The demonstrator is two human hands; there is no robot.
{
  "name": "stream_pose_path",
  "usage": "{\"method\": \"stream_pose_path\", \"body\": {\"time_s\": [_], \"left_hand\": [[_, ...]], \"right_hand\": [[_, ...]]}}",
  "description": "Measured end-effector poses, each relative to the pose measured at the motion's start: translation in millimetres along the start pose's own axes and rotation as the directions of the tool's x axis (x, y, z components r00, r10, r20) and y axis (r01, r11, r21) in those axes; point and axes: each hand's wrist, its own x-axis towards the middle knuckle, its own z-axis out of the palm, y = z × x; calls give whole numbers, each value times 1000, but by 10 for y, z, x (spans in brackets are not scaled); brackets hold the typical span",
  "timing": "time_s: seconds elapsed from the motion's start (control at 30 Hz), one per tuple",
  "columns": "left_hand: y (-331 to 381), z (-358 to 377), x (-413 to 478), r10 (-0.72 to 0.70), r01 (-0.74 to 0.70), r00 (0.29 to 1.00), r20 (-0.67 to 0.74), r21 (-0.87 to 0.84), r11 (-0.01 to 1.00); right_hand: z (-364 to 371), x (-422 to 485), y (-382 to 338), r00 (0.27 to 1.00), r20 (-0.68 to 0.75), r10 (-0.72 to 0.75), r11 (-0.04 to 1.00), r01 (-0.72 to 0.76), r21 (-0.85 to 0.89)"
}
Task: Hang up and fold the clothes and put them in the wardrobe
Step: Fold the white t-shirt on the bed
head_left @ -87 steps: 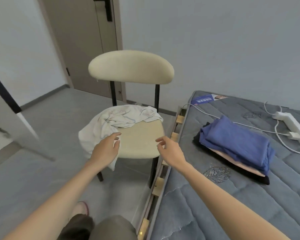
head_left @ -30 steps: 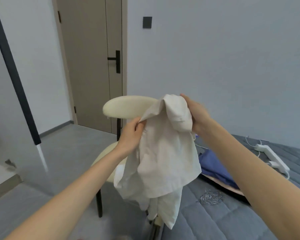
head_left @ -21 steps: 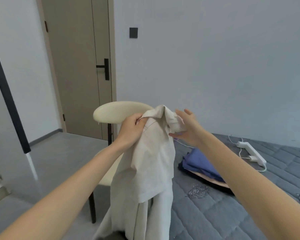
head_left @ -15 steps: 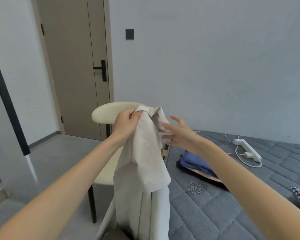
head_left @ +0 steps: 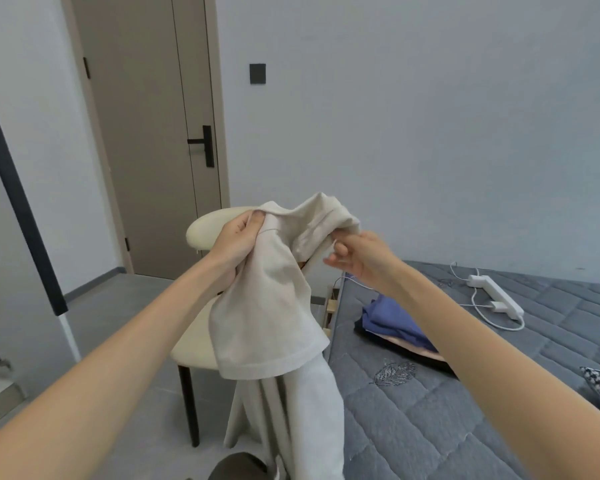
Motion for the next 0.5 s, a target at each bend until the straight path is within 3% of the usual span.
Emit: {"method": "stream_pose_path", "body": {"time_s": [0.1, 0.2, 0.33, 0.43, 0.5], "left_hand": [[34, -35, -21, -118, 118, 993, -5, -44, 992], [9, -118, -26, -170, 170, 985, -1, 73, 983], [-88, -97, -3, -73, 81, 996, -44, 208, 975], [-123, -85, 41, 43, -6, 996, -73, 447, 894], [-48, -16, 40, 38, -34, 999, -2, 417, 908]], "right_hand": [[0, 4, -161, 977, -182, -114, 981, 139, 134], [-22, -20, -315, 930, -298, -217, 959, 260, 111], [135, -90, -512, 923, -231, -309, 949, 284, -136], [335, -116, -663, 897, -147, -418, 883, 362, -300], [459, -107, -752, 875, -112, -472, 831, 398, -388]]}}
